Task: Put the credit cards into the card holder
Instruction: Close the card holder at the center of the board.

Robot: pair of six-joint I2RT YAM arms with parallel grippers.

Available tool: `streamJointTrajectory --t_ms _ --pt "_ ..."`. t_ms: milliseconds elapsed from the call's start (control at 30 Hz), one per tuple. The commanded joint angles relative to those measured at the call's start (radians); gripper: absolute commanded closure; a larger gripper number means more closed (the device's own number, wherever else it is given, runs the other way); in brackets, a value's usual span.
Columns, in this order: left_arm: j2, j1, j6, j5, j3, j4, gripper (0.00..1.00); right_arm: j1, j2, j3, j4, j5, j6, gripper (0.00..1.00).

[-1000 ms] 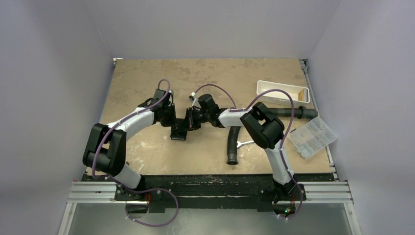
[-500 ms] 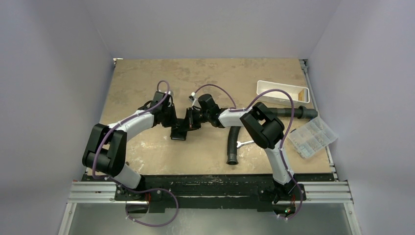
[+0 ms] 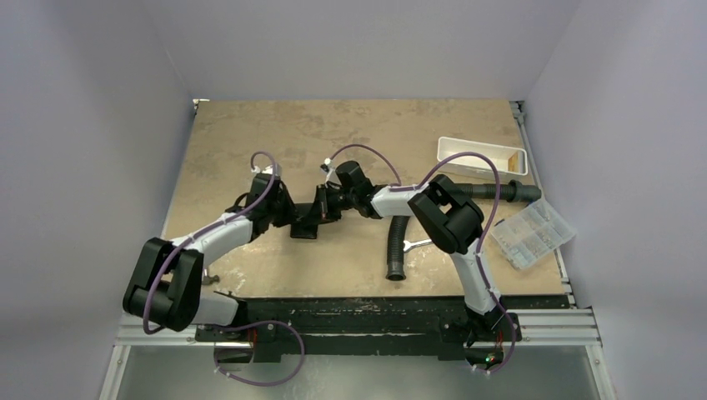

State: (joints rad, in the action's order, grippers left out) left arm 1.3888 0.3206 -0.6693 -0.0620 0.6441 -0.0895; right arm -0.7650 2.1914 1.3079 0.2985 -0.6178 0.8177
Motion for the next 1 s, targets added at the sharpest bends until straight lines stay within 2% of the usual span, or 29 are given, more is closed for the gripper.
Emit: streamJointTrajectory --t_ms 0,300,533,800,967 --pt "-0.051 0.002 -0.059 0.039 -0.106 -0.085 1.0 -0.006 0.047 -0.017 -0.049 0.104 -0.031 1.0" --pt "-0.096 0.021 -0.088 0.059 -0.236 0.072 1.0 -0.006 0.057 -0.032 -0.025 0.108 -0.013 1.0" --pt "-0.068 0.119 -0.152 0.228 -0.268 0.156 1.0 -0.01 0.052 -0.032 -0.027 0.113 -0.008 1.0" --pt "-0.232 0.177 -0.272 0.358 -0.448 0.203 1.0 -0.01 0.047 -0.05 -0.008 0.11 0.0 1.0" --pt "-0.27 0.214 -0.301 0.402 -0.478 0.217 1.0 -0.01 0.05 -0.055 0.01 0.102 0.01 1.0"
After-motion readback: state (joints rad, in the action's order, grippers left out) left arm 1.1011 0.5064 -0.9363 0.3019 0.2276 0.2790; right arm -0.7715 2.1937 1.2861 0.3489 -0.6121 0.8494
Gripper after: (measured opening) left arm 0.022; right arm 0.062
